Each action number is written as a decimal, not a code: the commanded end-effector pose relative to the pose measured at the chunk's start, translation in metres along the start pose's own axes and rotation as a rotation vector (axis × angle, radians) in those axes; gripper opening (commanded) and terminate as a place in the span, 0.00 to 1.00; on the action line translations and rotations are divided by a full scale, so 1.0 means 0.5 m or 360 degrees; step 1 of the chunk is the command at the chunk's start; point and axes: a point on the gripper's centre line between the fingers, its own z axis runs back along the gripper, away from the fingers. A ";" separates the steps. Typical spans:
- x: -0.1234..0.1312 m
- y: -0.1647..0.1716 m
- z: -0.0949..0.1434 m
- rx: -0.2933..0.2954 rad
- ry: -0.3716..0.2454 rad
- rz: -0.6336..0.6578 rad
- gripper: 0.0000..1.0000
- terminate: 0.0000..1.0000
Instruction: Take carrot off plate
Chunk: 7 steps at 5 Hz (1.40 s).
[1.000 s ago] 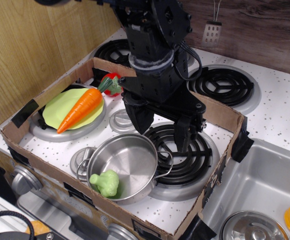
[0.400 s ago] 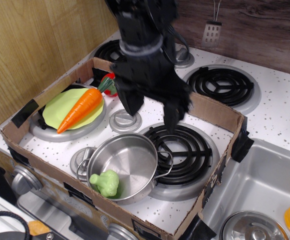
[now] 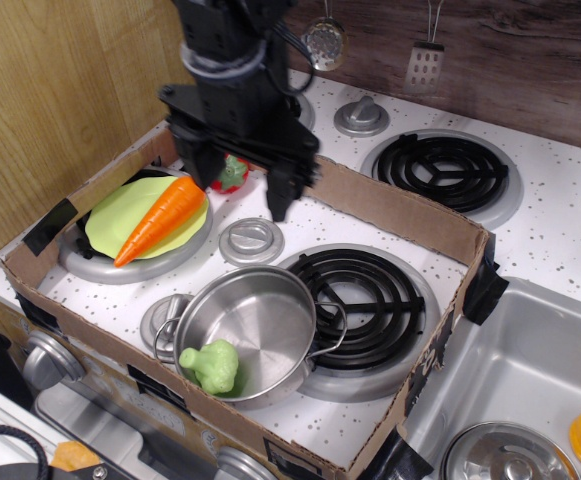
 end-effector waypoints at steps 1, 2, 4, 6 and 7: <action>0.031 0.110 -0.024 0.0048 -0.0062 0.0111 1.00 0.00; 0.035 0.145 -0.052 -0.0024 -0.0012 0.0156 1.00 0.00; 0.033 0.170 -0.097 -0.0142 -0.0041 0.0051 1.00 0.00; 0.038 0.178 -0.133 -0.0214 -0.0046 -0.0069 1.00 0.00; 0.033 0.182 -0.157 -0.0259 -0.0044 -0.0101 1.00 0.00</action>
